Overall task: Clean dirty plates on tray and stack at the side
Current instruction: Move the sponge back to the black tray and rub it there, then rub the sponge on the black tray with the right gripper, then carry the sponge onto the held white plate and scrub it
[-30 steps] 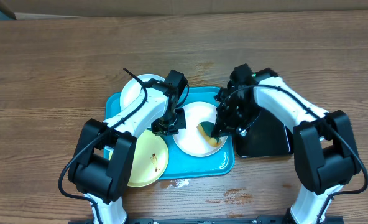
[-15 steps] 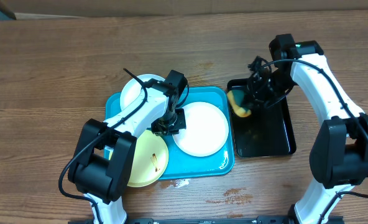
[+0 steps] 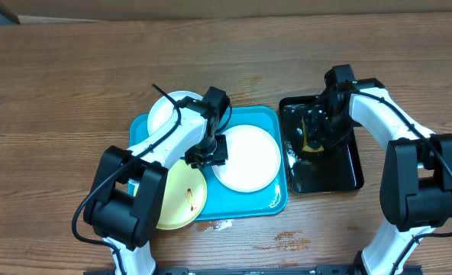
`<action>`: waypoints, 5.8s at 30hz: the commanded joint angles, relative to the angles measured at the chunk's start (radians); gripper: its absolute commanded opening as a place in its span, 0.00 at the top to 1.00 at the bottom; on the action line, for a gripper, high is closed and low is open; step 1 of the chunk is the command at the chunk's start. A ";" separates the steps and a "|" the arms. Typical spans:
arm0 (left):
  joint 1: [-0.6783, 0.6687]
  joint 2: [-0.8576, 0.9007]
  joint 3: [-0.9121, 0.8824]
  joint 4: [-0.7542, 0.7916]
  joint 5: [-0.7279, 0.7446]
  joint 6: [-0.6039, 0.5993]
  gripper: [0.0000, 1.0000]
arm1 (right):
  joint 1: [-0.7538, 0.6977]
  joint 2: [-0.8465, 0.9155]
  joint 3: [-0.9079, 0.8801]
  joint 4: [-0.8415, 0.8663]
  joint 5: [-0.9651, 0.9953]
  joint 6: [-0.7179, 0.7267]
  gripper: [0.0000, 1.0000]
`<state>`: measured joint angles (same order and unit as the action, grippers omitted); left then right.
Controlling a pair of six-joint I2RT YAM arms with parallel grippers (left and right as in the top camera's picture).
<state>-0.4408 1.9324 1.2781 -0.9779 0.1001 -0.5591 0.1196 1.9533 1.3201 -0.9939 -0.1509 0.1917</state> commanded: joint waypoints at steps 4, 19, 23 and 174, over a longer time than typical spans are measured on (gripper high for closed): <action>-0.005 0.011 0.006 -0.005 -0.003 0.014 0.59 | 0.007 -0.027 0.088 -0.057 0.020 -0.010 0.43; -0.025 0.011 0.000 0.007 -0.006 0.013 0.62 | 0.059 -0.040 0.088 -0.008 -0.056 -0.087 0.36; -0.026 0.011 -0.001 0.007 -0.006 0.014 0.62 | 0.064 -0.037 0.087 0.025 0.109 -0.085 0.32; -0.025 0.011 -0.002 0.015 -0.025 0.057 0.87 | 0.344 -0.094 0.072 -0.085 -0.170 0.162 0.96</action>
<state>-0.4633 1.9324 1.2781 -0.9646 0.0814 -0.5133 0.4526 1.8877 1.4059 -1.0801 -0.4358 0.2665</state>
